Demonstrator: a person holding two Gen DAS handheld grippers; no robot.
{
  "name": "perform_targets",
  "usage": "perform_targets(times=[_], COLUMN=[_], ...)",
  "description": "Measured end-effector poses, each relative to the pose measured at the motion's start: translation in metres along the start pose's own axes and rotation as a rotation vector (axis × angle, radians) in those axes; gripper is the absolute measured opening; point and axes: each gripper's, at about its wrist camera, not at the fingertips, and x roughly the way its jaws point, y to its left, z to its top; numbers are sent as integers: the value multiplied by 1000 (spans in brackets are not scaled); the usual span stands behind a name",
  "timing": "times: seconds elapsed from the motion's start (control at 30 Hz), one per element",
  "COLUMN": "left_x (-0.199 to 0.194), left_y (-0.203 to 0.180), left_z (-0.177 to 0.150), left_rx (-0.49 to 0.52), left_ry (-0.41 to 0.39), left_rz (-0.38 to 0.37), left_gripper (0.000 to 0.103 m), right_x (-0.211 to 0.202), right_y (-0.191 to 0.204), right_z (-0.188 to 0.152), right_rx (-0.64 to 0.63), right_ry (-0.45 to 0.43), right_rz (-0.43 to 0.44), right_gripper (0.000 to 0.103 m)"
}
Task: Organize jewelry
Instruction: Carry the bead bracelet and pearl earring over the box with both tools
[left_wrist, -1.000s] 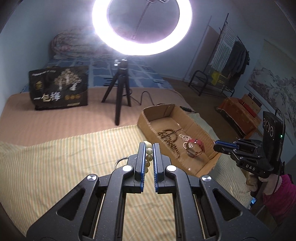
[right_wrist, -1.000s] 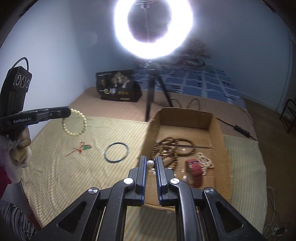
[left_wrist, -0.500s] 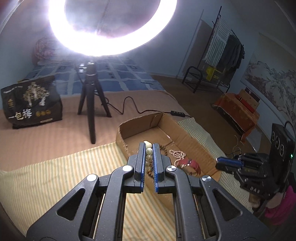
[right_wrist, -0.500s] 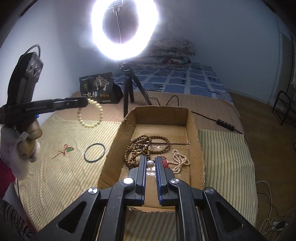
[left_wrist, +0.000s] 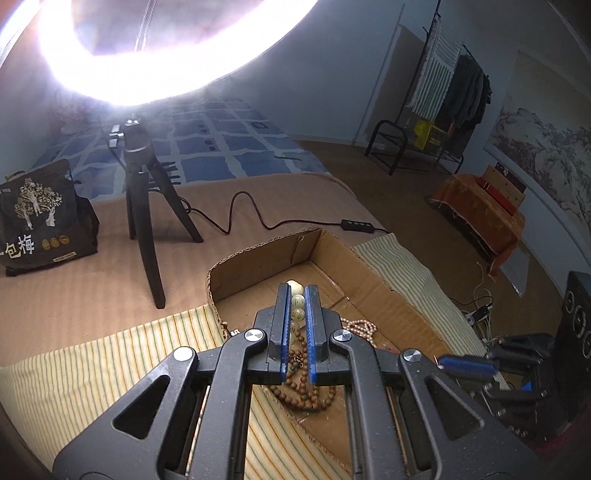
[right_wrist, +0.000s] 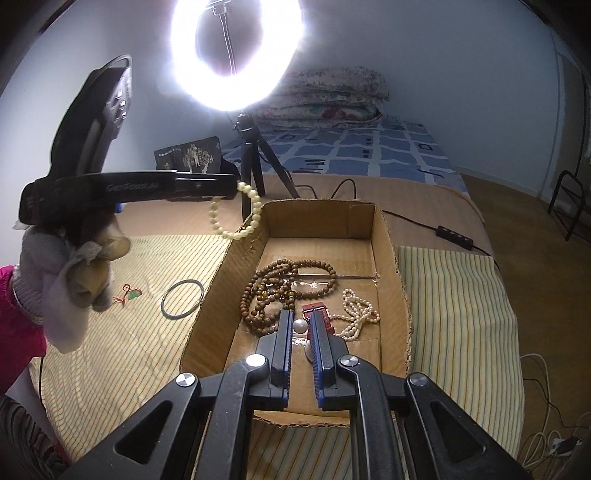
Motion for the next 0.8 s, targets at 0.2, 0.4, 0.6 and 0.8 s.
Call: perform_targets(times=[0.2,0.4,0.6,0.8], left_x=[14,20,23,24], left_y=[-1,-8,-13,-14], left_z=[1,1,1,1], left_rx=[-9,7,19,23], left_ry=[19,29,39,41], left_rz=[18,23,23,24], left_gripper=[5,5,5,5], right_x=[5,9,12,13], right_y=[1,5,6,7], right_z=[-2,-3,-4,-4], right_rx=[1,-5,-4,-7], right_ry=[9,16,21,26], right_rz=[16,27,32,32], right_gripper=[7,7,7,7])
